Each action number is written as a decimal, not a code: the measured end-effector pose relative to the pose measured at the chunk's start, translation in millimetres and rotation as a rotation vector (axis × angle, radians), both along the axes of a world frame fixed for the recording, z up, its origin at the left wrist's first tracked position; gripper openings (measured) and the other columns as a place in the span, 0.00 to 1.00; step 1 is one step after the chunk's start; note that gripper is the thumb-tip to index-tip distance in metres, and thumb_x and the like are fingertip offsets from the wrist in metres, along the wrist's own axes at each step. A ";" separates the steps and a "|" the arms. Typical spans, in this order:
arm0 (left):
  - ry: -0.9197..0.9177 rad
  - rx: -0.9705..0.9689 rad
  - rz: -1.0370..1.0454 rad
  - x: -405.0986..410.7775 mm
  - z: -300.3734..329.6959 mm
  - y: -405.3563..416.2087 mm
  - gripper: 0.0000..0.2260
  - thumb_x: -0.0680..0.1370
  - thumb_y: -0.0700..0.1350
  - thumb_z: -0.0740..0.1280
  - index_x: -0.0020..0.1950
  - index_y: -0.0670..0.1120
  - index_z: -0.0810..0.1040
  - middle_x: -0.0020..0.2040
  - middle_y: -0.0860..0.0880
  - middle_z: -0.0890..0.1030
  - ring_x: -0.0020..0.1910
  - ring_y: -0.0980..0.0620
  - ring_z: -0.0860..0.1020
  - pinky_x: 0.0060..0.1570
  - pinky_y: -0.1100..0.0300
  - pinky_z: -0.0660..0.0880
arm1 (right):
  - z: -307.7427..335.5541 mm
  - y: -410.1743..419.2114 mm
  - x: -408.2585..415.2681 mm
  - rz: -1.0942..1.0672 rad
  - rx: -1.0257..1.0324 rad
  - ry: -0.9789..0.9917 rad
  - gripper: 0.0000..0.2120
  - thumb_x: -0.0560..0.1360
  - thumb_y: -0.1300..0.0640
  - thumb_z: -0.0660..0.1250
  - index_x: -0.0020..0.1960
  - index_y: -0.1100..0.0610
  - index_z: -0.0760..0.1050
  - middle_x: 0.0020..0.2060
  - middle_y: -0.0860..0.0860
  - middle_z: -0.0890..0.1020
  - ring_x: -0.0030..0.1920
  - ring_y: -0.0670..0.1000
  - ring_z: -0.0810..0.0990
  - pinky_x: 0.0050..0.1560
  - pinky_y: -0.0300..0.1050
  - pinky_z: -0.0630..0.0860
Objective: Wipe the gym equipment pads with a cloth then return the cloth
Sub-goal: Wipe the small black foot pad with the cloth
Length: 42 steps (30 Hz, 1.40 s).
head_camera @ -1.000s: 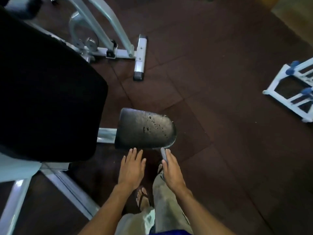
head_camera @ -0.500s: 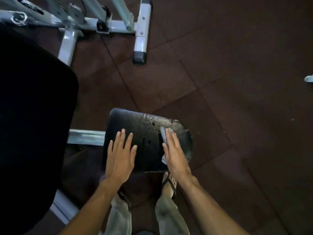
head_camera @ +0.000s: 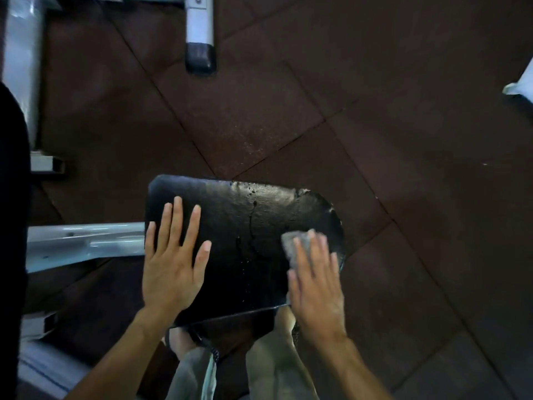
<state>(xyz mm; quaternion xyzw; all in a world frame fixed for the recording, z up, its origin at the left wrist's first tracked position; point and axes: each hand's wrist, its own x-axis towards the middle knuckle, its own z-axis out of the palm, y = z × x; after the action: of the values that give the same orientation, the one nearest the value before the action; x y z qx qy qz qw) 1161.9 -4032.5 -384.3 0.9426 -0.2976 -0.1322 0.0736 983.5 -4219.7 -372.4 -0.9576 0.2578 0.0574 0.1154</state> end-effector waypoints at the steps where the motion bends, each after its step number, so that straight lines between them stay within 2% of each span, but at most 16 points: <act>1: -0.005 0.008 0.001 0.2 -0.1 -0.3 0.28 0.83 0.58 0.44 0.81 0.49 0.52 0.82 0.45 0.48 0.82 0.47 0.47 0.79 0.43 0.50 | 0.3 -12.6 15.5 -0.117 0.005 -0.018 0.26 0.83 0.52 0.50 0.80 0.55 0.54 0.80 0.57 0.55 0.80 0.57 0.54 0.76 0.58 0.59; 4: -0.013 0.009 0.002 0.4 -1.0 -0.7 0.28 0.83 0.58 0.43 0.81 0.49 0.52 0.82 0.45 0.48 0.82 0.47 0.47 0.79 0.43 0.50 | 0.3 -15.0 99.1 -0.357 0.023 -0.081 0.26 0.84 0.52 0.49 0.80 0.58 0.54 0.80 0.58 0.55 0.80 0.60 0.52 0.78 0.59 0.56; 8: -0.013 0.012 -0.007 2.2 -1.8 2.1 0.27 0.83 0.57 0.44 0.81 0.49 0.52 0.82 0.45 0.49 0.82 0.47 0.48 0.79 0.43 0.51 | -7.6 65.8 72.6 0.095 0.023 -0.019 0.26 0.85 0.53 0.47 0.81 0.57 0.50 0.80 0.59 0.54 0.80 0.61 0.50 0.78 0.57 0.57; 11: 0.003 0.004 0.004 1.2 -1.6 1.2 0.27 0.83 0.57 0.45 0.81 0.50 0.51 0.82 0.45 0.48 0.82 0.47 0.47 0.79 0.43 0.50 | 0.8 45.6 -5.5 0.145 -0.066 0.037 0.27 0.84 0.54 0.52 0.80 0.57 0.51 0.80 0.58 0.54 0.79 0.61 0.55 0.74 0.58 0.62; 13: 0.000 0.002 0.014 0.8 -1.7 -0.2 0.27 0.83 0.57 0.46 0.81 0.50 0.51 0.82 0.45 0.48 0.82 0.47 0.47 0.79 0.43 0.50 | -0.6 1.8 -3.2 -0.028 -0.077 0.057 0.27 0.84 0.55 0.51 0.80 0.60 0.51 0.80 0.61 0.53 0.79 0.62 0.54 0.74 0.59 0.62; 16: -0.011 0.012 0.010 -0.3 -3.2 1.1 0.27 0.83 0.57 0.45 0.82 0.50 0.50 0.82 0.45 0.47 0.82 0.47 0.47 0.79 0.44 0.48 | -1.9 -25.9 78.5 -0.349 -0.059 -0.046 0.25 0.84 0.56 0.46 0.80 0.61 0.53 0.79 0.62 0.56 0.79 0.64 0.53 0.76 0.60 0.59; 19: -0.023 -0.001 0.003 -0.7 -3.7 2.1 0.27 0.84 0.56 0.46 0.82 0.50 0.50 0.82 0.45 0.47 0.82 0.47 0.47 0.79 0.44 0.48 | -6.4 28.6 105.5 -0.082 -0.014 -0.042 0.26 0.84 0.55 0.44 0.81 0.59 0.46 0.80 0.61 0.51 0.80 0.63 0.47 0.78 0.59 0.53; 21: -0.028 -0.009 0.005 -1.0 -3.2 1.9 0.26 0.84 0.56 0.46 0.81 0.50 0.51 0.82 0.45 0.48 0.82 0.47 0.47 0.79 0.43 0.49 | -4.2 55.8 57.9 0.153 0.013 -0.011 0.26 0.84 0.53 0.49 0.81 0.57 0.50 0.80 0.59 0.54 0.80 0.61 0.51 0.78 0.56 0.57; 23: -0.029 -0.008 0.009 -1.8 -3.3 2.0 0.27 0.83 0.56 0.46 0.81 0.50 0.51 0.82 0.45 0.48 0.82 0.47 0.47 0.79 0.43 0.50 | 0.8 44.8 0.4 0.207 -0.009 0.029 0.29 0.82 0.53 0.55 0.81 0.56 0.51 0.79 0.58 0.56 0.79 0.61 0.57 0.75 0.56 0.61; 26: -0.029 -0.008 0.013 -2.0 -3.6 0.2 0.27 0.83 0.56 0.47 0.81 0.50 0.51 0.82 0.45 0.48 0.82 0.47 0.47 0.79 0.43 0.49 | 0.7 -17.1 -10.8 -0.030 -0.060 0.076 0.28 0.83 0.54 0.49 0.80 0.58 0.47 0.79 0.61 0.54 0.79 0.63 0.56 0.73 0.61 0.63; 29: -0.029 0.006 0.007 -1.8 -4.0 0.1 0.27 0.83 0.56 0.46 0.82 0.50 0.50 0.82 0.45 0.47 0.82 0.47 0.47 0.79 0.44 0.48 | -1.8 -32.7 63.1 -0.314 -0.022 -0.072 0.26 0.83 0.58 0.50 0.79 0.61 0.54 0.78 0.62 0.57 0.79 0.64 0.54 0.76 0.61 0.57; 32: -0.034 0.008 0.002 -1.0 -4.5 0.9 0.27 0.84 0.56 0.45 0.82 0.50 0.49 0.83 0.45 0.46 0.82 0.47 0.46 0.79 0.44 0.47 | -5.4 28.4 100.8 -0.058 -0.011 -0.082 0.26 0.83 0.58 0.48 0.80 0.61 0.50 0.79 0.62 0.53 0.79 0.65 0.50 0.78 0.60 0.55; 35: -0.031 -0.018 0.001 -1.3 -3.7 2.1 0.26 0.84 0.56 0.45 0.82 0.50 0.50 0.83 0.45 0.47 0.82 0.48 0.46 0.79 0.44 0.48 | -6.4 69.2 34.2 0.218 0.036 -0.039 0.28 0.83 0.56 0.55 0.81 0.57 0.51 0.80 0.58 0.55 0.80 0.61 0.51 0.78 0.57 0.57; 37: -0.030 -0.020 0.009 -1.9 -4.0 1.5 0.26 0.84 0.56 0.45 0.82 0.50 0.50 0.83 0.45 0.47 0.82 0.47 0.46 0.79 0.44 0.48 | -4.4 45.9 -13.5 0.274 -0.001 0.014 0.34 0.79 0.58 0.61 0.81 0.56 0.50 0.80 0.57 0.55 0.79 0.60 0.55 0.76 0.57 0.59; 39: -0.044 -0.019 0.012 -2.9 -4.9 1.2 0.26 0.84 0.56 0.46 0.82 0.50 0.50 0.83 0.45 0.47 0.82 0.47 0.46 0.79 0.44 0.48 | -2.6 5.3 -20.3 0.146 -0.025 0.039 0.32 0.80 0.57 0.56 0.81 0.56 0.47 0.80 0.58 0.54 0.79 0.61 0.54 0.75 0.59 0.60; 42: -0.048 -0.007 0.005 -2.3 -5.1 0.8 0.26 0.84 0.56 0.44 0.82 0.51 0.48 0.83 0.45 0.47 0.82 0.47 0.46 0.80 0.44 0.47 | -0.4 -20.5 44.4 -0.242 0.017 -0.026 0.26 0.84 0.56 0.47 0.81 0.57 0.49 0.80 0.58 0.52 0.80 0.61 0.48 0.78 0.58 0.54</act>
<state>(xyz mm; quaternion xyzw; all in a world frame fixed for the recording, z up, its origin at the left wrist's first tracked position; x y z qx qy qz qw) 1159.6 -4031.7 -389.4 0.9459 -0.2976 -0.1085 0.0700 1027.9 -4240.2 -372.8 -0.9191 0.3693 0.0327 0.1332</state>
